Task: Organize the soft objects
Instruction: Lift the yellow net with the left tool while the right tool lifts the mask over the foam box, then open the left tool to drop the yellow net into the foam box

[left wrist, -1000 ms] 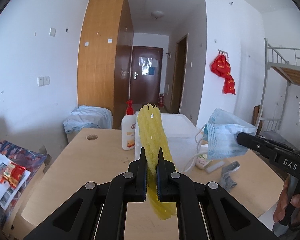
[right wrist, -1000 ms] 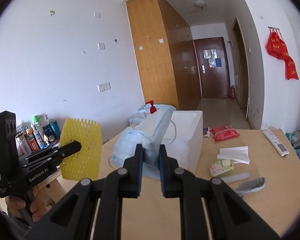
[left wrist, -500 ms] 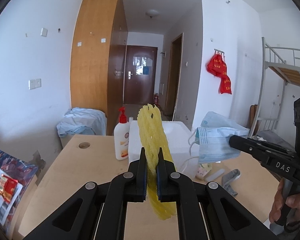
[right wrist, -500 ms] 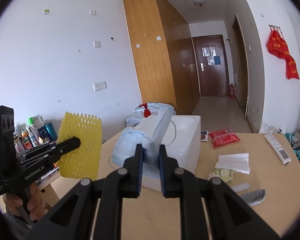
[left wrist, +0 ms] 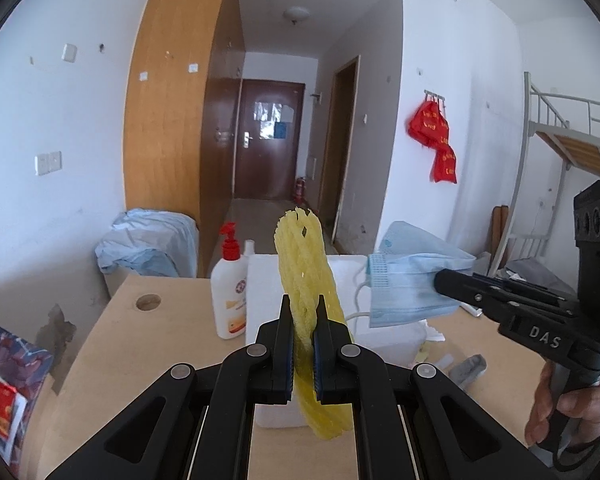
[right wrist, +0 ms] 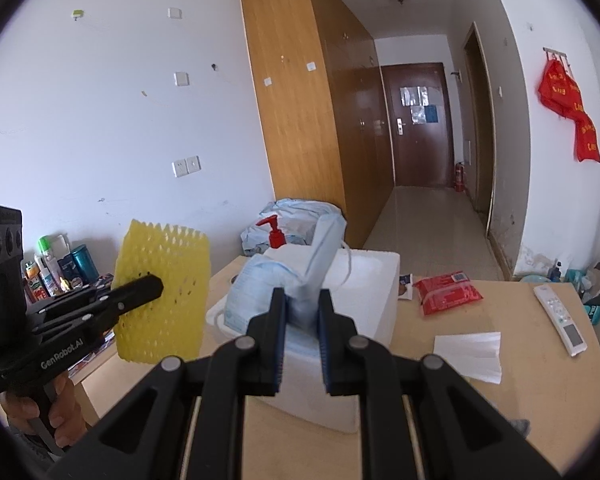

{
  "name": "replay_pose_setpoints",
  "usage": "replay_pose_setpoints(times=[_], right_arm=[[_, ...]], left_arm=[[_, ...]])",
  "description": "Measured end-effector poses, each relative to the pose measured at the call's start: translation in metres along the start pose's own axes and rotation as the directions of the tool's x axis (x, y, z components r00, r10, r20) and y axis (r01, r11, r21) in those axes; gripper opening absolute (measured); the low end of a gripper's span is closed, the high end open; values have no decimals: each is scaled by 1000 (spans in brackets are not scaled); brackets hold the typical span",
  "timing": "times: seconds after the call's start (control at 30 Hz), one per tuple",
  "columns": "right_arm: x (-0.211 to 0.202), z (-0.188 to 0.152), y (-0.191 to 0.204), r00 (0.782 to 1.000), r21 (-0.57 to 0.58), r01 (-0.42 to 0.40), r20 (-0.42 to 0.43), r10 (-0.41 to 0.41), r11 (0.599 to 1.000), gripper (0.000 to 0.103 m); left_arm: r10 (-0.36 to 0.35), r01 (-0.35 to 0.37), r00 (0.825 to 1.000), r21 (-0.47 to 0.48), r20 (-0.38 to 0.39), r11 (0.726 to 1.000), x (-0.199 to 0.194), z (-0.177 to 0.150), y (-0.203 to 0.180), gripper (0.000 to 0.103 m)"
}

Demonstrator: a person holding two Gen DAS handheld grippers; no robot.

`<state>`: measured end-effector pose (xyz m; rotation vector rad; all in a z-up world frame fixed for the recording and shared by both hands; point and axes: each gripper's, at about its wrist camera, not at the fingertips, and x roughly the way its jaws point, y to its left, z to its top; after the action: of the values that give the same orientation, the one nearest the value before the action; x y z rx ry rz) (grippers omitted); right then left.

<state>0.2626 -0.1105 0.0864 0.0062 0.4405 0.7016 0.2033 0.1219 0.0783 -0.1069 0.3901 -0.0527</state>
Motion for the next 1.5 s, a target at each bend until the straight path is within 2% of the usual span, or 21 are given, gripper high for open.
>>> replay_pose_setpoints(times=[0.37, 0.67, 0.93, 1.1, 1.5], right_arm=[[29, 13, -20, 1000, 29, 20, 3, -20, 999, 18], [41, 16, -31, 998, 58, 55, 13, -56, 997, 18], [35, 18, -38, 996, 67, 77, 39, -80, 995, 18], [38, 17, -40, 996, 75, 78, 35, -81, 994, 18], [46, 16, -43, 997, 69, 75, 23, -77, 995, 18]], left_arm=[[-15, 16, 1000, 3, -14, 1000, 39, 20, 6, 7], [-44, 44, 995, -10, -84, 999, 76, 24, 10, 7], [-52, 49, 989, -23, -141, 999, 100, 20, 14, 7], [-47, 45, 986, -13, -161, 999, 106, 19, 10, 7], [-22, 22, 987, -3, -157, 1000, 108, 18, 8, 9]])
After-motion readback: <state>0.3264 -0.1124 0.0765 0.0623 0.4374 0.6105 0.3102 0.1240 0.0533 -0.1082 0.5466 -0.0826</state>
